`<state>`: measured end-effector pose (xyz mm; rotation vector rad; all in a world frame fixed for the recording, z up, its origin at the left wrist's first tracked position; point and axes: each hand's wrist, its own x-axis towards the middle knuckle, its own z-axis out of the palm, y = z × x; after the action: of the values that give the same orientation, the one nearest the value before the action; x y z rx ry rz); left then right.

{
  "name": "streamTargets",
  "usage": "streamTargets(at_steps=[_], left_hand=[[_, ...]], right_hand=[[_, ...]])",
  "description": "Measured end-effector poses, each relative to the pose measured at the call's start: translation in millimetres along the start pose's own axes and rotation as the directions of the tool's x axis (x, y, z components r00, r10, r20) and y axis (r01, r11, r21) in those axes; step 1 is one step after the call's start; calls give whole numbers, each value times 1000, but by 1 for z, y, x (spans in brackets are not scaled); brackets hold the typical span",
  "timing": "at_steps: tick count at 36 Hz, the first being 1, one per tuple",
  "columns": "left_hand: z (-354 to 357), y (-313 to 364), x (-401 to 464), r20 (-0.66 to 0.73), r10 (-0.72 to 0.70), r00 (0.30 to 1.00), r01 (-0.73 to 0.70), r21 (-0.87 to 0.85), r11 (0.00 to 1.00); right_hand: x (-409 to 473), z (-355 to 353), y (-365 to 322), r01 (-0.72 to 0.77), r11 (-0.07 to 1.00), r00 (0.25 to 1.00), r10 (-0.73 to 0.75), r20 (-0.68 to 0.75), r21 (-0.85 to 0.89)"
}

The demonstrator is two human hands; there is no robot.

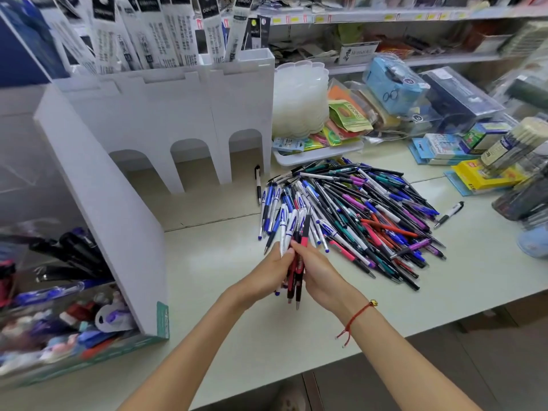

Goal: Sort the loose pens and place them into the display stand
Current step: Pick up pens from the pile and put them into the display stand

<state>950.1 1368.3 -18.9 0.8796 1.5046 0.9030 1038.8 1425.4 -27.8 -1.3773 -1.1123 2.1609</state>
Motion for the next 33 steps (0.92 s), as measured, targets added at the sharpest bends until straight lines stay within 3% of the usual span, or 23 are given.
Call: streamTargets(at_steps=[4,10,16,23,28,33], left_hand=[[-2,1,-7,29,-6,1000,7,-33,999],[-5,-2,-17,31,37,999,-38,39,999],[-15,9,-32,117,49,992,-54,34,998],[-28,13,-57,78,13,997,-7,-65,998],[-44,24,-91,66,92,994,-83,-129,988],[-67,26,-138,17,207,978,-202,-149,968]], right_hand=[[-6,1,-2,-47,999,991,46,126,6],[-5,-6,-2,51,953,983,6,186,-298],[-16,-12,-12,110,902,915,71,396,-417],[-37,5,-19,164,892,941,-13,339,-421],[-68,34,-24,260,822,945,-110,307,-506],[-105,77,-25,335,816,934,-222,280,-472]])
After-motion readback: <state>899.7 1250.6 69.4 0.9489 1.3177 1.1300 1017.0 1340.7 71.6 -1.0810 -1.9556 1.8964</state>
